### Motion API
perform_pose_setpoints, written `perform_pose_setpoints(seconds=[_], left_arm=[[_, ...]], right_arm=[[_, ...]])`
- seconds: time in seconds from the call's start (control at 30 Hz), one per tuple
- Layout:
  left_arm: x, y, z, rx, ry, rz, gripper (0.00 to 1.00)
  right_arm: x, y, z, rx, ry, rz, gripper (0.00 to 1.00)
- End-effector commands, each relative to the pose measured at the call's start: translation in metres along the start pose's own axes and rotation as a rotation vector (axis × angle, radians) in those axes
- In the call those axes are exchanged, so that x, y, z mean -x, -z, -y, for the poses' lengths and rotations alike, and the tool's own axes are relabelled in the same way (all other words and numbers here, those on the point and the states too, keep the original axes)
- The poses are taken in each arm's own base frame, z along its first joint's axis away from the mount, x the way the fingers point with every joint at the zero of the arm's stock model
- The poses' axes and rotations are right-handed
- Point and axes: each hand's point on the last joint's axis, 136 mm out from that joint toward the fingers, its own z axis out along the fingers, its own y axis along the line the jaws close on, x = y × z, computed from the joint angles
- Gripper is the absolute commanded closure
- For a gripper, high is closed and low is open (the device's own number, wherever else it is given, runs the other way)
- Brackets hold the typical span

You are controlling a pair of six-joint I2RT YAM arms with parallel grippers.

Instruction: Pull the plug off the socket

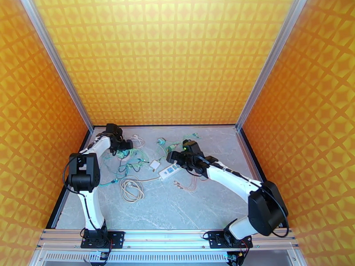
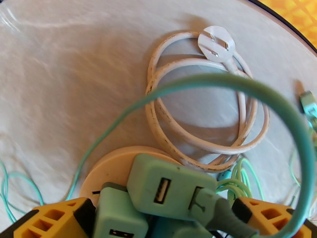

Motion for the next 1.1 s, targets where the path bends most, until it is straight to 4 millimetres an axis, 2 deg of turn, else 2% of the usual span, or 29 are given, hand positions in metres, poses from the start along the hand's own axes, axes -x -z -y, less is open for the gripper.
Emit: perform_pose_setpoints(seconds=[0.0, 0.13, 0.2, 0.33, 0.4, 0.47, 0.57, 0.7, 0.83, 1.07], left_arm=[[-0.008, 0.008, 0.021, -0.077, 0.048, -0.008, 0.05], [-0.022, 0.003, 0.02, -0.071, 0.046, -0.044, 0.05], [-0.023, 0.003, 0.02, -0.069, 0.042, -0.049, 0.05], [-0.025, 0.003, 0.02, -0.071, 0.031, -0.053, 0.05], [-0.026, 0.003, 0.02, -0.071, 0.028, -0.058, 0.05], [-0.027, 0.003, 0.019, -0.07, 0.024, -0.062, 0.05], [-0.028, 0.004, 0.02, -0.075, 0.023, -0.062, 0.06], [-0.03, 0.005, 0.02, -0.078, 0.025, -0.063, 0.06], [-0.034, 0.004, 0.02, -0.077, 0.028, -0.073, 0.06], [-0.044, 0.008, 0.026, -0.081, 0.042, -0.087, 0.06]], right_arm=[[-0.015, -0.015, -0.034, 0.101, 0.039, -0.063, 0.05], [-0.046, -0.04, -0.066, 0.157, 0.077, -0.14, 0.24], [-0.06, -0.054, -0.077, 0.157, 0.093, -0.166, 0.4], [-0.075, -0.084, -0.078, 0.142, 0.053, -0.191, 0.69], [-0.081, -0.097, -0.069, 0.109, 0.026, -0.206, 0.71], [-0.083, -0.103, -0.053, 0.047, 0.012, -0.202, 0.74], [-0.087, -0.107, -0.024, -0.032, -0.028, -0.203, 0.72], [-0.085, -0.105, 0.012, -0.106, -0.066, -0.188, 0.71], [-0.078, -0.092, 0.045, -0.18, -0.075, -0.179, 0.71], [-0.05, -0.049, 0.125, -0.329, -0.082, -0.144, 0.71]])
